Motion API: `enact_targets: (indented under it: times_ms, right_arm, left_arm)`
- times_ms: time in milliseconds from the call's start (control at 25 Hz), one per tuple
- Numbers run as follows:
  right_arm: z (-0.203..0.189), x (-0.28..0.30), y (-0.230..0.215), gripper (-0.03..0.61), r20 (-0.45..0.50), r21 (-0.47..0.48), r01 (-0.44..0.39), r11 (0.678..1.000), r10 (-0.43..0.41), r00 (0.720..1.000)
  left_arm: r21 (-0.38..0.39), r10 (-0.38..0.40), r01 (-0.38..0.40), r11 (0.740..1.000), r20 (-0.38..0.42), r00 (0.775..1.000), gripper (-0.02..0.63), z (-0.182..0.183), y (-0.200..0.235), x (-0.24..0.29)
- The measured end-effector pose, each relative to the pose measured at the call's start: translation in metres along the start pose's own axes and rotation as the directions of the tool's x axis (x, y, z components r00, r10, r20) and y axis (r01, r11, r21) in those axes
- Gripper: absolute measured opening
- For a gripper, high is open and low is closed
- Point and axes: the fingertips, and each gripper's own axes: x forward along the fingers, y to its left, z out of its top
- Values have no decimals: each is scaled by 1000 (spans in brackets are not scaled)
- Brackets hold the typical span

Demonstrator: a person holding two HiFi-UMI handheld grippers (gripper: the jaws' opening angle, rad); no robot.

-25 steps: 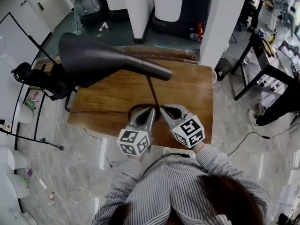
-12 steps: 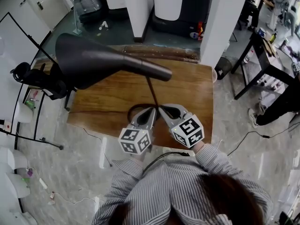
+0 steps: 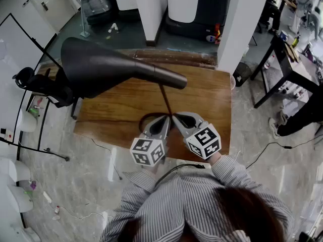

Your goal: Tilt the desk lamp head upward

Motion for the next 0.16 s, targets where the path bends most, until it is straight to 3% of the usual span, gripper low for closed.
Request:
enact_targets:
  times_ms: [160]
  right_arm:
    - [-2,1,-1,2,-4,4,0,1000,0,1000]
  left_arm:
    - [-8,0,0,1000,-2,1000,5,0,2,1]
